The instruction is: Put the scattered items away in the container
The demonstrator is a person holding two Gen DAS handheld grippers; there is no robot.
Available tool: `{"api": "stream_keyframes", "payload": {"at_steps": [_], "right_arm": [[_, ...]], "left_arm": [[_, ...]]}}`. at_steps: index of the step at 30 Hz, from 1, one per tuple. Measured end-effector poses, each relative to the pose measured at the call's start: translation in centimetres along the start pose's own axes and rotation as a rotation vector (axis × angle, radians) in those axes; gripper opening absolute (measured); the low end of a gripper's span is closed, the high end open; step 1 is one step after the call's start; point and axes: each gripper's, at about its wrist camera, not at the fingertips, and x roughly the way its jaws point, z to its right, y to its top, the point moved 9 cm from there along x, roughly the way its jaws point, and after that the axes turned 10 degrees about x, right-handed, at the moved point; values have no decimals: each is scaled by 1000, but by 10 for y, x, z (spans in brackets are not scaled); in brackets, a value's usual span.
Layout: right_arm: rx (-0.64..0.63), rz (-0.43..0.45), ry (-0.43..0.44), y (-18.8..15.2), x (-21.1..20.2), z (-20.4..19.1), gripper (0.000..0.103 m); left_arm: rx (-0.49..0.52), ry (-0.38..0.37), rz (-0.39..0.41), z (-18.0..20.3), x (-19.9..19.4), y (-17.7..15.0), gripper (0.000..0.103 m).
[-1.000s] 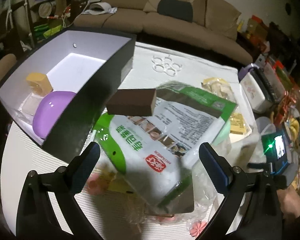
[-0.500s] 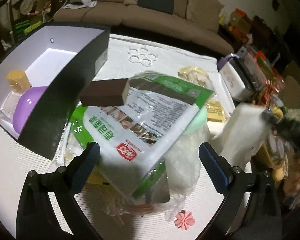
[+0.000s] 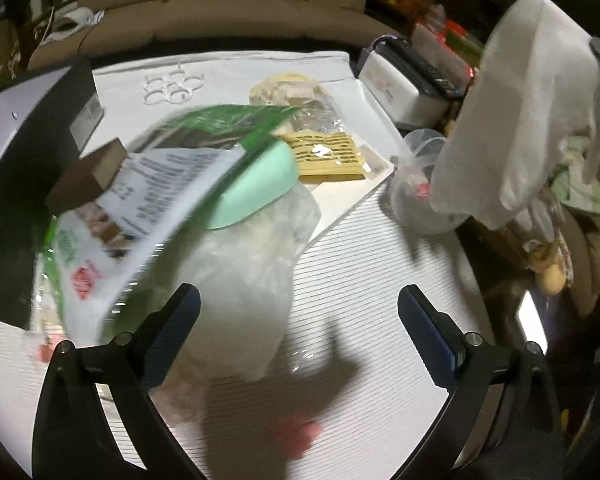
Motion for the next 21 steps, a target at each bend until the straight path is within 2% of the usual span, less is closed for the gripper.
{"api": "stream_keyframes", "payload": {"at_steps": [3, 8, 11, 13, 16, 18, 19, 21], "right_arm": [[-25, 32, -5, 6, -14, -4, 3], [-93, 105, -65, 21, -47, -7, 4], [-88, 138, -71, 32, -69, -4, 4], [-93, 140, -74, 34, -75, 2, 4], [-72, 119, -83, 35, -71, 19, 4], [-36, 103, -78, 33, -66, 33, 4], [-22, 98, -73, 33, -64, 38, 4], [6, 85, -67, 32, -60, 49, 4]], "left_arm": [[-3, -9, 10, 16, 10, 9, 99], [107, -51, 132, 76, 38, 47, 102], [146, -62, 125, 103, 72, 46, 102], [135, -79, 118, 113, 89, 39, 102], [71, -175, 117, 125, 110, 29, 102], [56, -251, 177, 140, 112, 34, 102], [70, -266, 222, 146, 111, 39, 102], [103, -232, 295, 153, 109, 51, 103]]}}
